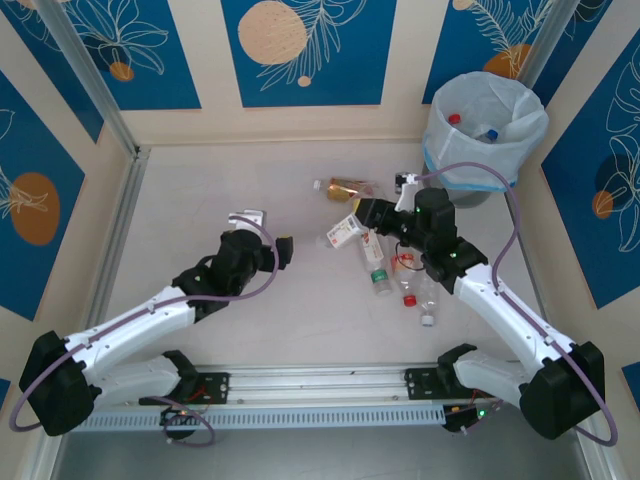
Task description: Put the plastic bottles in the bin
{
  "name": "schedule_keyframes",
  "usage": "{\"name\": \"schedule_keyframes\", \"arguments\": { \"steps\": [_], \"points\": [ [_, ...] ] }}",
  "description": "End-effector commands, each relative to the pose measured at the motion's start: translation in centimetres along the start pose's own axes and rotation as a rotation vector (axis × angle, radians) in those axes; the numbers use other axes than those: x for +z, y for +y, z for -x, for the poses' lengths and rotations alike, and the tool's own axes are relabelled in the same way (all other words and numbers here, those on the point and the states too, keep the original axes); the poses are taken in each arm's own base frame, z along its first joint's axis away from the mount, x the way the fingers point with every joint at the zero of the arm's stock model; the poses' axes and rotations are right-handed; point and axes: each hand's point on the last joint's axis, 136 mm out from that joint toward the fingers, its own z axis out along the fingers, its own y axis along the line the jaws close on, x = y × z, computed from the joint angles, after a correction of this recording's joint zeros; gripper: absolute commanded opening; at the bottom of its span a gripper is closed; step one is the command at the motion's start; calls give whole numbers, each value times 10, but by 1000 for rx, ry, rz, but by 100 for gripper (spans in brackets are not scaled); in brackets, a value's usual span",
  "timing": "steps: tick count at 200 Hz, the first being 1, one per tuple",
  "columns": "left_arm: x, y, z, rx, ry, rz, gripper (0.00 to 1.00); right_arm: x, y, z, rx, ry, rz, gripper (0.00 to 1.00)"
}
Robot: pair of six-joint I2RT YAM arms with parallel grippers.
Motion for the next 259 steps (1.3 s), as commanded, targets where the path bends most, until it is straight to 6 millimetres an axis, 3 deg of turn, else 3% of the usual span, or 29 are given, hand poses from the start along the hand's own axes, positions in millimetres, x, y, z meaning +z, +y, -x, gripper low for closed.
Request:
{"name": "schedule_keyframes", "arguments": {
  "steps": [1, 54, 110, 149, 187, 220, 259],
  "points": [
    [3, 17, -6, -40, 6, 67, 99, -16, 16, 48, -66, -192, 17, 0],
    [8, 17, -11, -38, 40, 90, 99, -44, 27, 99, -194, -371, -8, 0],
    [11, 12, -11, -26, 46, 65, 99, -71, 25, 163, -307, -541, -94, 0],
    [11, -8, -12, -21, 57, -48, 99, -77, 21, 213, -277, -654, -101, 0],
    [12, -7, -10, -37, 53, -39, 99, -81, 14, 255, -302, -823, -170, 0],
    [15, -13, -11, -38, 73, -57, 99, -69, -1, 283, -353, -868, -279, 0],
    [18, -15, -11, -35, 83, -60, 99, -37, -26, 302, -467, -796, -444, 0]
  ]
}}
